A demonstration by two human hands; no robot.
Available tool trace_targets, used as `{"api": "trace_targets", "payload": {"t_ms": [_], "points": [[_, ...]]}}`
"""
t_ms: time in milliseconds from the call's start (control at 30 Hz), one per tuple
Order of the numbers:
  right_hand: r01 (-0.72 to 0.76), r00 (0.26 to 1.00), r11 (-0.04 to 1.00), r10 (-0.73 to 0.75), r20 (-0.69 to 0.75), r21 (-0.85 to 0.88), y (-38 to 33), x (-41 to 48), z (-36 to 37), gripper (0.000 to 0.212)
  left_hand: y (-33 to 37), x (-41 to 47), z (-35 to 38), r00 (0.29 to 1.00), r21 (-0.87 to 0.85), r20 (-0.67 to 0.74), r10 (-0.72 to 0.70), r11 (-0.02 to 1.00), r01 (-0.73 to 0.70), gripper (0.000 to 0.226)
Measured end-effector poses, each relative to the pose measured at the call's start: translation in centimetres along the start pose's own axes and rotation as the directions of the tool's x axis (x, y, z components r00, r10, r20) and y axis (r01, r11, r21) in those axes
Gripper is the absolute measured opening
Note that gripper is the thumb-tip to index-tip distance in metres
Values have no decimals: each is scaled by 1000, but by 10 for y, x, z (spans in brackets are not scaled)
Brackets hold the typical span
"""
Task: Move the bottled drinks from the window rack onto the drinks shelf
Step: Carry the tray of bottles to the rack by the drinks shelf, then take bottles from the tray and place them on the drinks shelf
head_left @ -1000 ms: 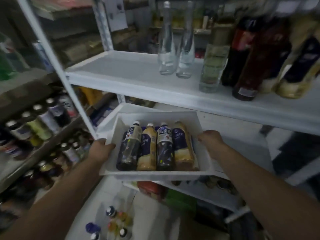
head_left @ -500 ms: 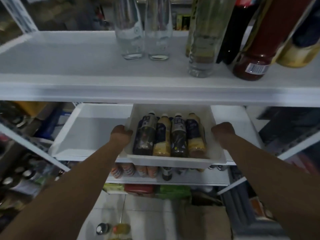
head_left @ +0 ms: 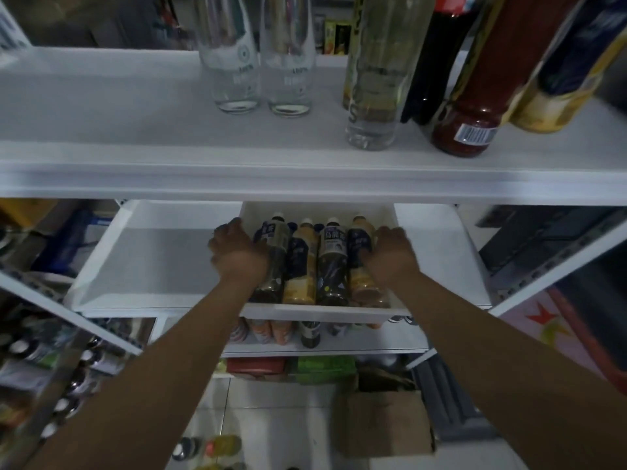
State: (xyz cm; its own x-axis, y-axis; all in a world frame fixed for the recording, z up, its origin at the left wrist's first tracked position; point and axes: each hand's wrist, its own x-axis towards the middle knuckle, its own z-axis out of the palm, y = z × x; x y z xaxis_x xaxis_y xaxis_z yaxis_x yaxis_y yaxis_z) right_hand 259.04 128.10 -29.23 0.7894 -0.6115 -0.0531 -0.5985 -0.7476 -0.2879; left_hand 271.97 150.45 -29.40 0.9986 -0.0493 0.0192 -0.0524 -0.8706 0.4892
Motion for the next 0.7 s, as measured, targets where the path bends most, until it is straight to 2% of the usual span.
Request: {"api": "trace_targets", "payload": {"t_ms": [67,100,133,200,267,367,500,600,700], "points": [[-103,976,992,86,202,78,-14,-3,9,55,30,-28,9,966,-153,-73,247,955,-256,38],[-168,956,976,127,265,136,-18,-4,13,61,43,-43,15,941,-245,-55,333,909,-336,27],[-238,941,949,172,291,207,-20,-3,15,64,54,-56,22,931,-338,0,366,876,-345,19],[-343,922,888,255,290,307,-20,-1,16,57,69,-78,35,919,-448,155,363,855,-262,19],[-376,914,856,278,296,356,-16,2,17,36,75,-91,48,909,-454,259,327,872,-184,24],[-406,905,766,263,334,498,-8,-1,11,22,80,-99,47,927,-504,271,257,859,-91,23],[-470,882,414,222,414,779,-14,-33,-10,30,70,-115,28,922,-639,308,235,769,18,16],[-449,891,339,97,444,827,-37,-59,-25,46,50,-130,3,936,-735,321,142,661,152,16],[-472,861,318,-33,508,822,-75,-86,-30,43,15,-146,-35,973,-788,226,38,594,160,19]]}}
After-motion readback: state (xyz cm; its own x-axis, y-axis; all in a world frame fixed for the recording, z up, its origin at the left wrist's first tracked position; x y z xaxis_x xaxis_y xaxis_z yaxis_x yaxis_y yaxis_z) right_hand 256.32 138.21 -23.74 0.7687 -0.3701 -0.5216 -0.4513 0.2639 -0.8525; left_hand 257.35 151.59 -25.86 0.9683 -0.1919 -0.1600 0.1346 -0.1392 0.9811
